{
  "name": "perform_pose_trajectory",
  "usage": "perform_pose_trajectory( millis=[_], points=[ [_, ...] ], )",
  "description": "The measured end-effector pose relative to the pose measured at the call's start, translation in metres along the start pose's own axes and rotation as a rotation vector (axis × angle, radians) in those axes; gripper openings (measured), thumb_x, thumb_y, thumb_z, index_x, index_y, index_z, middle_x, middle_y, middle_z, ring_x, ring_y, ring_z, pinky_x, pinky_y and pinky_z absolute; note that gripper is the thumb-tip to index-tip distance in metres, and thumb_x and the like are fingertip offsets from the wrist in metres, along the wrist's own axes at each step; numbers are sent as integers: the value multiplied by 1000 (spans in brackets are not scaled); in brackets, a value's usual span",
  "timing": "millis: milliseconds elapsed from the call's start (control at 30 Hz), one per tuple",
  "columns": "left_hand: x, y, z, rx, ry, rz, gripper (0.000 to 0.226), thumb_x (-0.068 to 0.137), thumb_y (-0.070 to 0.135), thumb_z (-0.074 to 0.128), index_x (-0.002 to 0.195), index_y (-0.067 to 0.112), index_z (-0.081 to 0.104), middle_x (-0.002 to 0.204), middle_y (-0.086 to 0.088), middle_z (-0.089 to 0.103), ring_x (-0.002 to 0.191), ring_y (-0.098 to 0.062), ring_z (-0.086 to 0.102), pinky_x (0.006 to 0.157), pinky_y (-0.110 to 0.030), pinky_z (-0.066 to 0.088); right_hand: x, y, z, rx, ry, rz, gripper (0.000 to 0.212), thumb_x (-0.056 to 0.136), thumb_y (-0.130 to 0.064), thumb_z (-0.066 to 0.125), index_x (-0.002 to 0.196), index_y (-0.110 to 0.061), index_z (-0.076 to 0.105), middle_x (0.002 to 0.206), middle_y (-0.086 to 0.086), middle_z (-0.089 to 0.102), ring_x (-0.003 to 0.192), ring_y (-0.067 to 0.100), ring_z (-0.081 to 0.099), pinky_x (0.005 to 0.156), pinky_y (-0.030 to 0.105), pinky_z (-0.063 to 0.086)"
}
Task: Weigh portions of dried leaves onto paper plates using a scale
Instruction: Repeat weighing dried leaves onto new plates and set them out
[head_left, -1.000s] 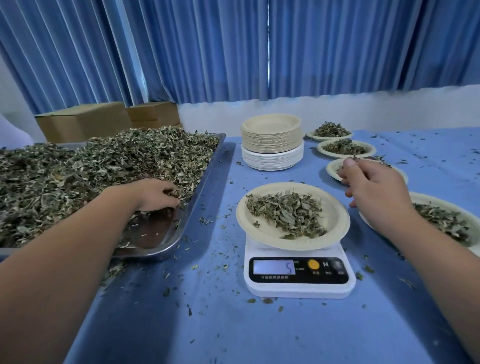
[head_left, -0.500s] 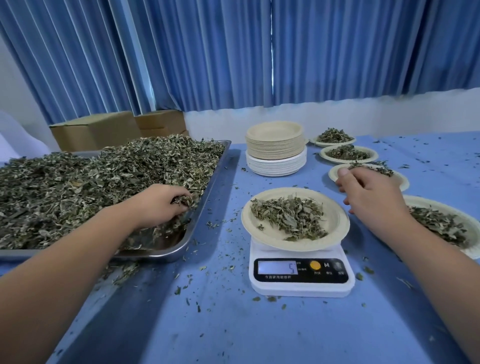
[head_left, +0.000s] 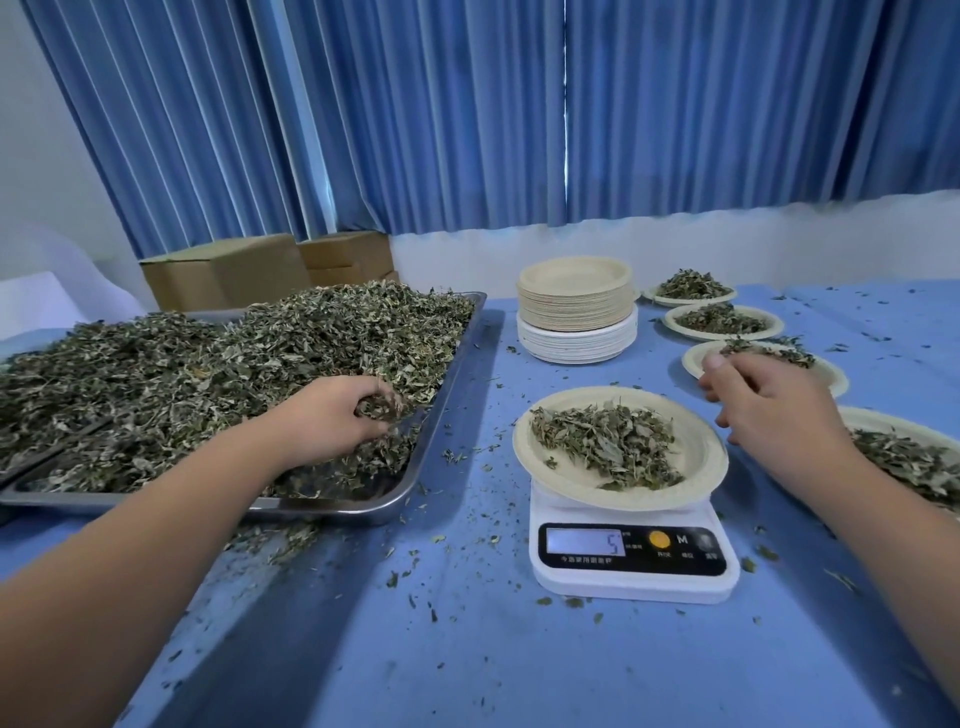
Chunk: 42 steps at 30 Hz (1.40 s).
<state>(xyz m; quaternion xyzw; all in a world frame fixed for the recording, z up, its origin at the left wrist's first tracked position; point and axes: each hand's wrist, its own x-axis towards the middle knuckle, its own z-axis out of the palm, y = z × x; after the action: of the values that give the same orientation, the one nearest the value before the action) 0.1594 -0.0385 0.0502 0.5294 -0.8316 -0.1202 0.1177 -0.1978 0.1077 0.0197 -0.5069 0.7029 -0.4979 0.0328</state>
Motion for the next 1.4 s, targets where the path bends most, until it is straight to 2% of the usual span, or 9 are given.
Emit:
perform_pose_trajectory(
  millis=[100,467,667,733,867,1067,1133,1267,1400],
  points=[
    [-2,1,0,9,61,11,26,98,30,54,124,27,54,63,2,59,34,-4,39,39,-23,36,0,0,0,3,-5,6,31,98,-38,46,75,-27,63,81,-7,67,74,20,63,74,47,55],
    [-4,14,-5,-84,249,57,57,97,46,49,146,22,37,57,7,50,29,-3,35,33,-15,29,1,1,0,16,6,2,30,98,-37,47,74,-28,62,81,-3,68,72,24,63,69,41,52],
    [-2,69,-6,-186,209,218,21,98,36,50,118,30,52,42,5,49,30,-4,35,32,-13,27,3,1,0,0,14,9,33,98,-36,47,76,-19,64,80,9,68,74,29,62,70,42,51],
    [0,96,-4,-180,205,318,13,99,31,51,112,29,54,51,17,57,36,0,43,36,-11,31,4,2,-1,-4,18,5,34,98,-36,47,77,-15,64,81,12,68,74,31,62,70,45,52],
    [11,144,4,-242,178,443,11,98,25,54,106,32,55,77,14,57,50,7,51,42,-8,35,5,3,-1,-3,22,-8,34,99,-37,46,75,-19,63,79,10,67,73,29,62,70,44,51],
    [25,187,26,-142,-18,541,25,95,19,58,119,28,58,104,17,54,80,3,53,63,-1,37,6,6,-1,0,33,-41,43,99,-37,46,79,-3,62,80,18,65,74,35,61,70,45,50],
    [26,191,30,-103,-100,519,28,94,24,59,119,36,57,102,19,53,86,0,53,65,-7,37,6,5,-2,13,37,-50,45,98,-38,46,80,0,60,80,19,64,75,36,60,69,45,50],
    [24,193,33,-112,-158,483,32,91,29,59,118,46,53,128,11,51,116,-8,48,85,-23,38,7,4,-2,24,43,-55,45,97,-38,47,78,0,60,80,17,66,74,34,60,69,44,50],
    [22,194,28,-184,-162,459,35,89,36,64,120,45,53,105,19,51,108,-6,54,73,-11,36,7,4,-2,26,47,-52,45,97,-38,47,78,-1,61,80,17,66,74,33,60,70,43,50]
  ],
)
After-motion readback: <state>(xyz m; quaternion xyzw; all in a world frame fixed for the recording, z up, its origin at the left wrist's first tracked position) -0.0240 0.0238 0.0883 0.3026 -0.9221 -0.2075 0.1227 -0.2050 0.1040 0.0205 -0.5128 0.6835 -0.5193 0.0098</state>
